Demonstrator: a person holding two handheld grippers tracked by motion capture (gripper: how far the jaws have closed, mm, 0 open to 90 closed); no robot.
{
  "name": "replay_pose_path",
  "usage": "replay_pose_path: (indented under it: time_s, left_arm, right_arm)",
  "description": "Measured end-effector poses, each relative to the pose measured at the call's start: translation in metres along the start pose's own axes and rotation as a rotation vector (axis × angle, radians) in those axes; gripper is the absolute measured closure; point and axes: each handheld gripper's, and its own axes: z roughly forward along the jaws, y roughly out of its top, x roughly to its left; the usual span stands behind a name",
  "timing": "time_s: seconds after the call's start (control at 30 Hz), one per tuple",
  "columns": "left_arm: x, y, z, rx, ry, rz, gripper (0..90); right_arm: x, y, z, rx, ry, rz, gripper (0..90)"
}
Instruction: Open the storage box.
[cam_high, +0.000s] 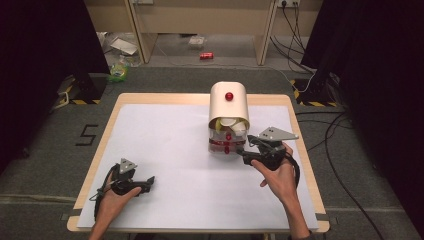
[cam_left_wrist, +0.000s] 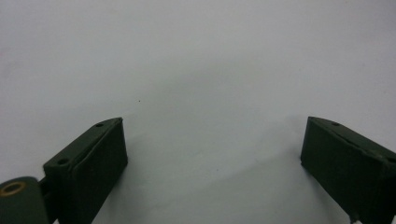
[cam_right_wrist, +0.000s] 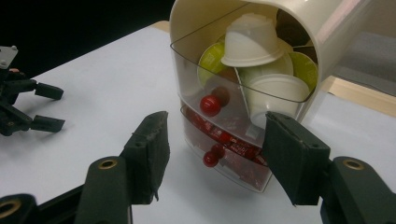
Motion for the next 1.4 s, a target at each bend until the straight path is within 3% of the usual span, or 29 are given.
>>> replay_pose_path:
  time_s: [0.4, 1.0, 1.4]
  left_arm:
    - [0.0, 0.0, 0.0, -0.001, 0.0, 0.0, 6.2]
    - [0.0, 0.0, 0.0, 0.0, 0.0, 0.0, 6.2]
    - [0.0, 0.0, 0.0, 0.0, 0.0, 0.0, 6.2]
  right_arm:
    - [0.001, 0.012, 0.007, -0.023, 0.014, -0.022, 41.4]
    - [-0.005, 0.024, 0.03, -0.049, 0.012, -0.04, 40.3]
    - [-0.01, 0.022, 0.044, -0.014, -0.01, -0.052, 40.1]
